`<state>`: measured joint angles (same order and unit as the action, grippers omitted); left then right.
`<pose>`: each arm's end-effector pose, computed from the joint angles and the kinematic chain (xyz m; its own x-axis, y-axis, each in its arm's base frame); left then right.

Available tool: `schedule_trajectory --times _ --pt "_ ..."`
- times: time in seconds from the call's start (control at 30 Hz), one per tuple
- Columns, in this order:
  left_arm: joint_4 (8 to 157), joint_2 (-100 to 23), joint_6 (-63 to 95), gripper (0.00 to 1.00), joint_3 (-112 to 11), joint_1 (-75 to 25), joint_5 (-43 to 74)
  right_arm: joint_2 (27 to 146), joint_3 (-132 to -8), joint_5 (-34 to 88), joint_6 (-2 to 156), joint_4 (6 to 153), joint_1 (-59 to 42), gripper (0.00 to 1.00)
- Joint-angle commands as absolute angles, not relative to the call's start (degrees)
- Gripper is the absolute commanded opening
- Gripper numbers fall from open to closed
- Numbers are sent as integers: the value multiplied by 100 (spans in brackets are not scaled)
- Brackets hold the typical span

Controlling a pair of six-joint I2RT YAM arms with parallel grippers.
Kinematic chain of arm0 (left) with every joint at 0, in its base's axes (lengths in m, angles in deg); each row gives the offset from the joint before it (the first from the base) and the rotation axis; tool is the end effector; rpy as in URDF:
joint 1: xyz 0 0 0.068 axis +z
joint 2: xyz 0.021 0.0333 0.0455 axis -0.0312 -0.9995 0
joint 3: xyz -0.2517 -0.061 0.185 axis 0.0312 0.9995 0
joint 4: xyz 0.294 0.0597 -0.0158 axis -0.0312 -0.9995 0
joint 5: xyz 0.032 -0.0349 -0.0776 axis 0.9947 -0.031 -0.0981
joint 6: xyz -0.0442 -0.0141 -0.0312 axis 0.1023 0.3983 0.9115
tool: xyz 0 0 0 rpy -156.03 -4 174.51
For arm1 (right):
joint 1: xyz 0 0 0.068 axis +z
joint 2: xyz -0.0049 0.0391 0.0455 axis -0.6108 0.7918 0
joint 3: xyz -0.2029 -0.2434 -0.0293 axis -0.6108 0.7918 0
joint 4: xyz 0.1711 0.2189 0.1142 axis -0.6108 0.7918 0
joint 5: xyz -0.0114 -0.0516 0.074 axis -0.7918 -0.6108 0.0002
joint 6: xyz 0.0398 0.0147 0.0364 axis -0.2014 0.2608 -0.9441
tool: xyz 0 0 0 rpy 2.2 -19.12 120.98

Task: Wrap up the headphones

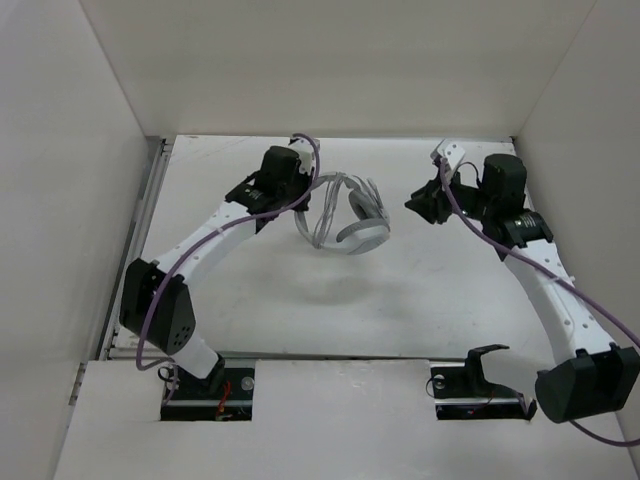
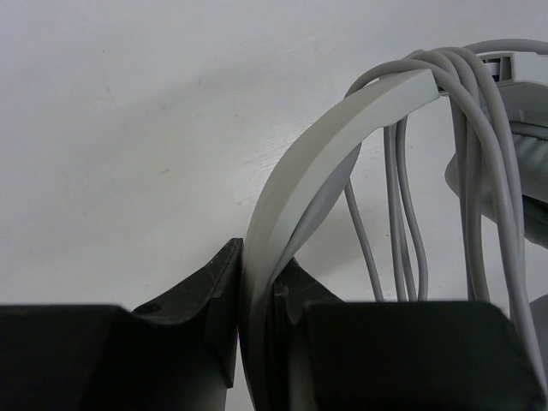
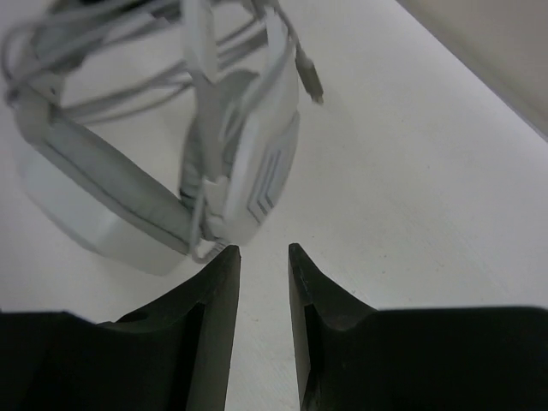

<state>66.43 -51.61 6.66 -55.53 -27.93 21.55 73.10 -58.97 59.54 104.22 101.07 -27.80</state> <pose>0.3503 -0.2015 0.3803 -0.3945 0.1724 -0.9026 0.5067 0.8602 -0.0572 0.2760 0.0733 0.4020 -0.1453 -0.2965 -0.9439 -0.8092 0.5845 -0.0590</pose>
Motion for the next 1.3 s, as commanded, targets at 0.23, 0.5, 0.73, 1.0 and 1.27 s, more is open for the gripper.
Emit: schedule_trajectory --times 0.23,0.5,0.73,1.0,1.27 --pt "7989 -5961 1703 0 -5321 -2805 2779 6273 -5798 5932 8644 9219 -3197 39" --pt "8122 -6814 2239 0 -5540 -2603 2612 5965 -5684 5985 8450 9237 -3593 40" --pt "8087 -7456 2495 6 -6032 -2401 2506 5842 -5579 6064 8424 9325 -3874 42" --pt "8060 -7790 2442 44 -6270 -2304 2506 5754 -5500 6134 8371 9342 -4103 42" --pt "7876 -7291 2407 62 -5990 -2181 2498 5684 -5359 6134 8380 9307 -4147 43"
